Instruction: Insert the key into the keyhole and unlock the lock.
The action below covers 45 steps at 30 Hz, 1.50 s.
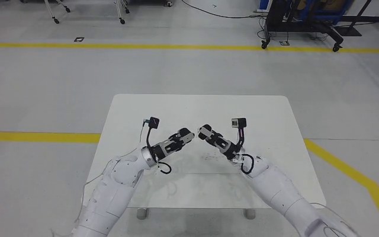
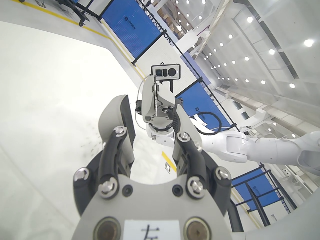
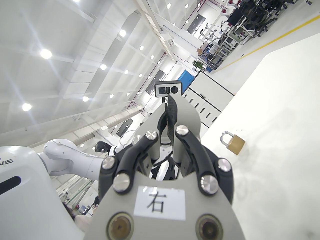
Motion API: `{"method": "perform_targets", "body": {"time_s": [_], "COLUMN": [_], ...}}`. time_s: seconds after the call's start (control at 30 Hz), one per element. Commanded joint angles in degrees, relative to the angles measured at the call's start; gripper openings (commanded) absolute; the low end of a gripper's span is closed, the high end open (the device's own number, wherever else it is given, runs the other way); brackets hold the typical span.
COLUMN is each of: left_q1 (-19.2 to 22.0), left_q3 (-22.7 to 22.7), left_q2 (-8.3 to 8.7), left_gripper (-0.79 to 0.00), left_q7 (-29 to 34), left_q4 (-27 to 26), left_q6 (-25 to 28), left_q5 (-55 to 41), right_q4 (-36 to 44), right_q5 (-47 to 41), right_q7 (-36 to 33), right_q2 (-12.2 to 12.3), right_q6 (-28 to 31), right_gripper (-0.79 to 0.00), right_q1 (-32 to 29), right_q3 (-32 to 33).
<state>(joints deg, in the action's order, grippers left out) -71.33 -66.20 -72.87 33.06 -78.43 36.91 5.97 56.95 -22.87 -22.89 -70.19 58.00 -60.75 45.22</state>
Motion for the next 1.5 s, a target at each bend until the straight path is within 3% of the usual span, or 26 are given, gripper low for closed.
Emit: {"method": "perform_targets", "body": {"time_s": [0.0,0.2,0.5,0.57,0.63,1.4,1.43,1.47], "left_q1": [0.05,0.29,0.84,0.96,1.04,1.05,1.05,1.01], "left_q3": [0.23,1.46,1.95,1.94,1.91,1.66,1.62,1.58], "left_q2": [0.0,-0.04,-0.02,0.01,0.05,0.44,0.46,0.48], "left_gripper": [-0.465,-0.474,-0.57,-0.631,-0.785,-0.785,-0.785,-0.785], "left_q7": [-0.42,-0.44,-0.69,-0.81,-0.98,-3.89,-4.06,-4.24], "left_q4": [0.14,0.53,0.74,0.77,0.86,0.94,0.9,0.89], "left_q6": [-0.16,-1.54,-2.27,-2.34,-2.45,-2.36,-2.31,-2.21], "left_q5": [0.15,0.58,-1.5,-1.62,-1.75,-0.34,-0.16,-0.02], "right_q4": [-0.38,-1.23,-1.37,-1.72,-2.06,-2.79,-2.81,-2.94], "right_q5": [0.2,1.39,0.23,0.49,0.76,0.32,-0.4,-0.97], "right_q7": [-0.31,-0.52,-2.83,-3.32,-3.67,-8.3,-8.94,-9.54], "right_q2": [-0.29,-1.26,-2.37,-2.55,-2.75,-4.37,-4.45,-4.5], "right_q6": [0.0,0.0,0.0,0.0,0.0,0.0,0.0,0.0], "right_gripper": [-0.785,-0.785,-0.785,-0.785,-0.785,-0.785,-0.533,-0.071], "right_q1": [0.11,0.68,0.78,0.85,0.82,-0.62,-0.64,-0.59], "right_q3": [0.09,0.48,1.56,1.92,2.2,5.22,5.19,5.25]}}
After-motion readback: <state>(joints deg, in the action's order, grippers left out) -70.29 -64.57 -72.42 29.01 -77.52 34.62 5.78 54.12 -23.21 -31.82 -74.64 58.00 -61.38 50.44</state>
